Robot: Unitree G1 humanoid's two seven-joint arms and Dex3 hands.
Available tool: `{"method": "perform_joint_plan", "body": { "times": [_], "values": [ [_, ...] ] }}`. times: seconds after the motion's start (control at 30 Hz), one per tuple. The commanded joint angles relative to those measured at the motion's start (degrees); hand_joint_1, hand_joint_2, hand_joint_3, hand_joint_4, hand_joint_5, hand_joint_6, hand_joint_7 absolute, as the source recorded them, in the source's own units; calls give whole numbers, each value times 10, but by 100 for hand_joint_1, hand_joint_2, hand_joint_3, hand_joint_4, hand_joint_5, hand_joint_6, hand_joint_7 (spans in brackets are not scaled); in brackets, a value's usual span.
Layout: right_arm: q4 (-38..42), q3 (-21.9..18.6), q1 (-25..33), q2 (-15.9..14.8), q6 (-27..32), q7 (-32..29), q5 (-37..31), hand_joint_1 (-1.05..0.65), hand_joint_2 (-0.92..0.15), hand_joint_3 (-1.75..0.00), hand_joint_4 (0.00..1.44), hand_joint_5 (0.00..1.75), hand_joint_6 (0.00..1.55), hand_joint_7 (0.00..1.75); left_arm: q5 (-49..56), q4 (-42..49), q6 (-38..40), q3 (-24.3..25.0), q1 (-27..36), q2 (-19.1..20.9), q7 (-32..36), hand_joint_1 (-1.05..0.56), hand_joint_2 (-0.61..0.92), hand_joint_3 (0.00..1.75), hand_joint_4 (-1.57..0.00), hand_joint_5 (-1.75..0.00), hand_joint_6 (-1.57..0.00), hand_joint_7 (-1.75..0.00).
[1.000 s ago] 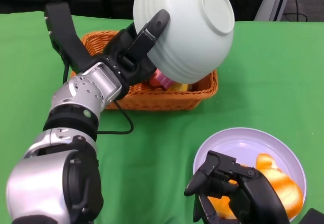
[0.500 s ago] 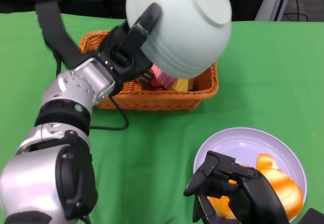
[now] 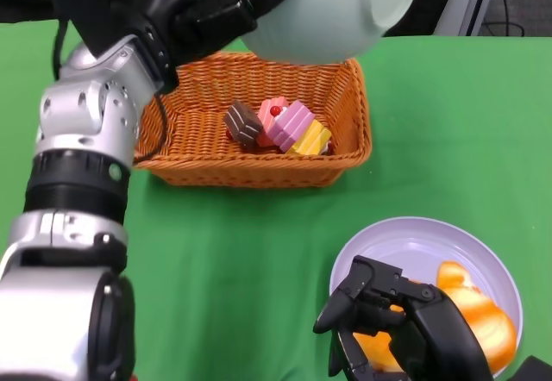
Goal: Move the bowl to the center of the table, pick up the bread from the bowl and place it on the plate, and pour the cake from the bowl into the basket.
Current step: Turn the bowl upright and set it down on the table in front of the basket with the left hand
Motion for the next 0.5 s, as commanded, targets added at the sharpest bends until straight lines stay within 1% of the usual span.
{"method": "perform_joint_plan", "body": {
  "times": [0.03, 0.13, 0.2, 0.23, 0.33, 0.37, 0.43, 0.5],
  "values": [
    [6, -3, -1, 1, -13, -1, 3, -5, -43, -134, 83, 165, 76, 134, 23, -54, -55, -29, 29, 18, -23, -27, 87, 55, -66, -175, -63, -153],
    [6, -3, -1, 1, -14, -1, 4, -5, -43, -135, 82, 165, 76, 134, 24, -62, -62, -34, 34, 20, -23, -27, 87, 54, -66, -175, -62, -155],
    [7, -3, -3, 2, -12, 0, 8, -6, -43, -135, 83, 165, 77, 134, 80, -90, -198, -65, 67, 49, -40, -27, 88, 54, -68, -175, -60, -154],
    [8, -3, -4, 3, -11, 0, 9, -7, -43, -135, 83, 165, 77, 134, 99, -97, -246, -75, 78, 58, -45, -27, 89, 53, -70, -175, -61, -151],
    [7, -5, -6, 4, -8, 1, 12, -7, -43, -134, 83, 165, 77, 133, 120, -103, -323, -85, 99, 76, -52, -26, 91, 51, -73, -175, -65, -145],
    [7, -5, -7, 4, -7, 0, 11, -7, -43, -134, 84, 165, 78, 133, 136, -99, -368, -88, 107, 86, -46, -26, 91, 51, -74, -175, -66, -144],
    [6, -6, -8, 4, -7, -1, 9, -7, -43, -134, 84, 165, 78, 133, 155, -88, -424, -93, 114, 97, -37, -27, 91, 49, -76, -175, -65, -143],
    [6, -7, -9, 4, -6, -2, 7, -7, -42, -134, 84, 165, 78, 133, 185, -80, -500, -92, 128, 113, -12, -27, 89, 48, -78, -175, -66, -141]
  ]
}}
